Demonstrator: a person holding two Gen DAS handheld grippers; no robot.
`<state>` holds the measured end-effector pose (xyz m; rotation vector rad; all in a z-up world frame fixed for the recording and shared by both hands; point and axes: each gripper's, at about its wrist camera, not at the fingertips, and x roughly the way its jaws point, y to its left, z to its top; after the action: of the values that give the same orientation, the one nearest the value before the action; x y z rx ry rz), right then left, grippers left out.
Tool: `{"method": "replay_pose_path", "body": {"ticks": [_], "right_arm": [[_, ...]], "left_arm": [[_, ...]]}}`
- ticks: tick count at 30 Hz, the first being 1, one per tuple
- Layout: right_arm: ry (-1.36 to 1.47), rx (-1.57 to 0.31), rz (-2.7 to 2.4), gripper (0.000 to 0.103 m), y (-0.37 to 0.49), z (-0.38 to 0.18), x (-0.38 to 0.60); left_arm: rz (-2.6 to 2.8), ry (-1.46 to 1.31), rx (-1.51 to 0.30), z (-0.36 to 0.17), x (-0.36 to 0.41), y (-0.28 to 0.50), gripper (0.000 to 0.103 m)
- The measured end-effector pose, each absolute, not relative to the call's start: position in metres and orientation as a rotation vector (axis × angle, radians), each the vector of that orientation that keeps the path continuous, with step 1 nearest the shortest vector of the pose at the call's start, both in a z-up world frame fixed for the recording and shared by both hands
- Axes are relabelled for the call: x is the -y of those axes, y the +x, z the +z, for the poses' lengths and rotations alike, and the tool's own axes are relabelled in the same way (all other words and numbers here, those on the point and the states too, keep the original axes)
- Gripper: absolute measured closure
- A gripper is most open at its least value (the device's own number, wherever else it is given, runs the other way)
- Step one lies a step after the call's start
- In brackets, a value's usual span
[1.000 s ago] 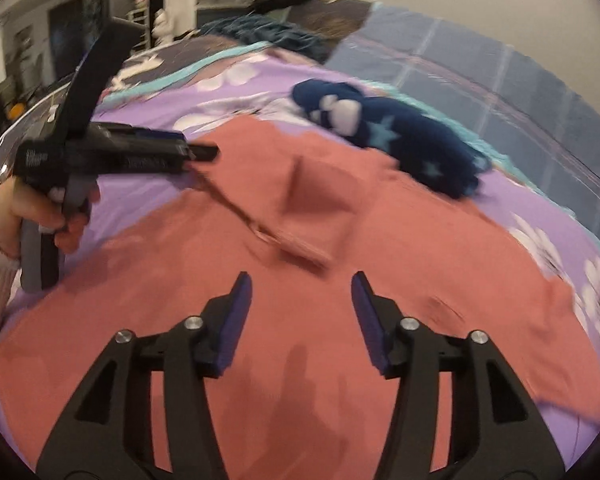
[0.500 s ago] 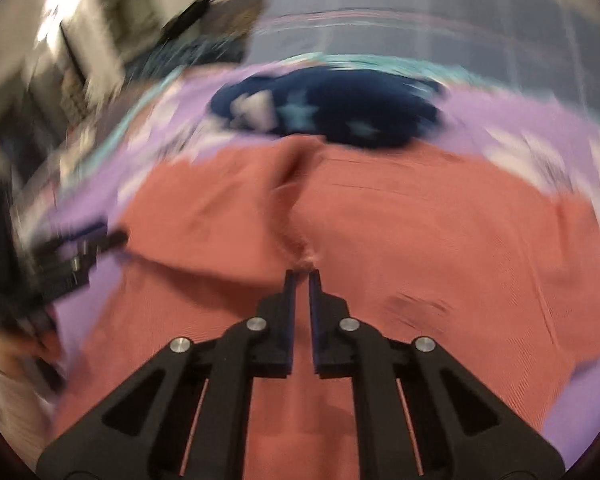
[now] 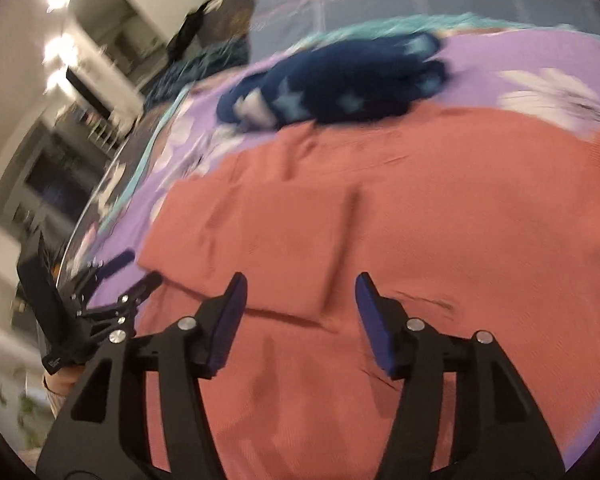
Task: Fold small clothes
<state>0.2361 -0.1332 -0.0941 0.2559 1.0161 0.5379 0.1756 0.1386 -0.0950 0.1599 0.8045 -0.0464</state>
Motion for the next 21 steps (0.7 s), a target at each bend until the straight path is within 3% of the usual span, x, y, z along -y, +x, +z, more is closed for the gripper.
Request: {"method": "replay_pose_path", "body": {"ticks": [4,5,6,7,8,16,21], "right_arm": [[0.217,-1.046,0.501,0.046,0.257,-0.11,0.112],[0.214,-1.03,0.493,0.053,0.259,-0.109,0.108],[0.206,-1.022,0.486,0.08,0.26,-0.108,0.106],[0.193,-1.029,0.466,0.093,0.263,-0.107,0.103],[0.209,-1.035,0.466,0.099,0.266,-0.107,0.103],[0.253,-0.796,0.398,0.1,0.234,-0.032,0.158],[0.249,-0.793,0.297,0.1,0.237,-0.028,0.196]], "left_arm": [[-0.021,0.15,-0.814,-0.097,-0.149,0.179,0.019],[-0.021,0.141,-0.814,-0.098,-0.151,0.18,0.017],[-0.023,0.13,-0.816,-0.098,-0.153,0.181,0.017],[-0.027,0.116,-0.817,-0.098,-0.154,0.181,0.017],[-0.03,0.109,-0.818,-0.098,-0.155,0.181,0.017],[-0.05,0.132,-0.799,-0.096,-0.147,0.178,0.012],[-0.042,0.165,-0.826,-0.103,-0.14,0.181,0.012]]}}
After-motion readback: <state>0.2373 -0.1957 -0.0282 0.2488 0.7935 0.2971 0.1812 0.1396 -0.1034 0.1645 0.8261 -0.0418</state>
